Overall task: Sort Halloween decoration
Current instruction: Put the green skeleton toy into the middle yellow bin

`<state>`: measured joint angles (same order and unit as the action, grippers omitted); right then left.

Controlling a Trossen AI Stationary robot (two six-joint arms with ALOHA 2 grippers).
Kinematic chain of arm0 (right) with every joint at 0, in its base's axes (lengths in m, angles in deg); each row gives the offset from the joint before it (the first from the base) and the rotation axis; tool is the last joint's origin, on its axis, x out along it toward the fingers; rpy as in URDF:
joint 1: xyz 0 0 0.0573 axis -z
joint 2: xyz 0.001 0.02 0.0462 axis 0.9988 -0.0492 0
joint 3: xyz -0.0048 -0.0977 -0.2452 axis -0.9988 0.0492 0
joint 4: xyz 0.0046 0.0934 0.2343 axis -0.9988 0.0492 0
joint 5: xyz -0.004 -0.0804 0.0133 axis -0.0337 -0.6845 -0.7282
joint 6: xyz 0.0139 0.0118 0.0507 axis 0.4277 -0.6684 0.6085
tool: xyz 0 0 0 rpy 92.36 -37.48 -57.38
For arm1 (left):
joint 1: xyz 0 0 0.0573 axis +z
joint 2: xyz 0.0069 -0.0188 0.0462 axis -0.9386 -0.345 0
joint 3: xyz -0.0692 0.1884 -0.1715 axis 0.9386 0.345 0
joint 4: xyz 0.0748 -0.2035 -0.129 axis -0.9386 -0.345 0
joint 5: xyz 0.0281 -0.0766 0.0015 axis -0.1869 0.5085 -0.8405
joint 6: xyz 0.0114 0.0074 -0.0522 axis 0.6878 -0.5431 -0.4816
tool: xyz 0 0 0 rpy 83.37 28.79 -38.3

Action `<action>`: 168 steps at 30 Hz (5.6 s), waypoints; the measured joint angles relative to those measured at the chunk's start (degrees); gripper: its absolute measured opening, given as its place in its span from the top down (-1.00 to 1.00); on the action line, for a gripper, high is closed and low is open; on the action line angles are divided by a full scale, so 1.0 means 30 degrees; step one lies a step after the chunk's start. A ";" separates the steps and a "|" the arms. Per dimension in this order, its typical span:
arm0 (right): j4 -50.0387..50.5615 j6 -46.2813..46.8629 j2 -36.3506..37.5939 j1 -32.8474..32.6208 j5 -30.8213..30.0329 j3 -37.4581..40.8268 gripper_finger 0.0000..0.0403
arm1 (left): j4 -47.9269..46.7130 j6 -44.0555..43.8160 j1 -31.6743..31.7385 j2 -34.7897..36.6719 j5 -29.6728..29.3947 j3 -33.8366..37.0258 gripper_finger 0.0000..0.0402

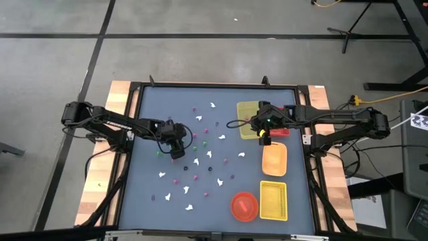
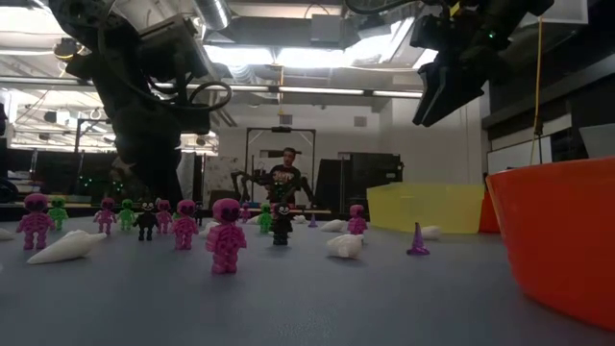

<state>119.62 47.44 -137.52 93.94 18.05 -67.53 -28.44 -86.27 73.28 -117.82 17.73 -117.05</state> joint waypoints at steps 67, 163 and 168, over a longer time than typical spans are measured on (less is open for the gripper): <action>-1.1378 0.0045 -0.1654 0.0000 0.5311 -0.0007 0.08 | 1.6216 0.0174 -0.0640 0.2266 -0.0117 -0.0007 0.90; -1.7756 0.6859 -0.5420 -0.0998 1.0490 -0.0007 0.82 | 2.0756 0.3650 -0.3789 0.0481 -0.2637 -0.0015 0.37; -1.2748 0.6307 -0.3801 -0.0998 1.0491 -0.0007 0.81 | 2.0744 0.3650 -0.3789 0.0481 -0.2635 -0.0015 0.30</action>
<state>81.37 66.36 -148.92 90.95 49.52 -67.55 33.79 -75.32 61.92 -116.38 9.83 -117.09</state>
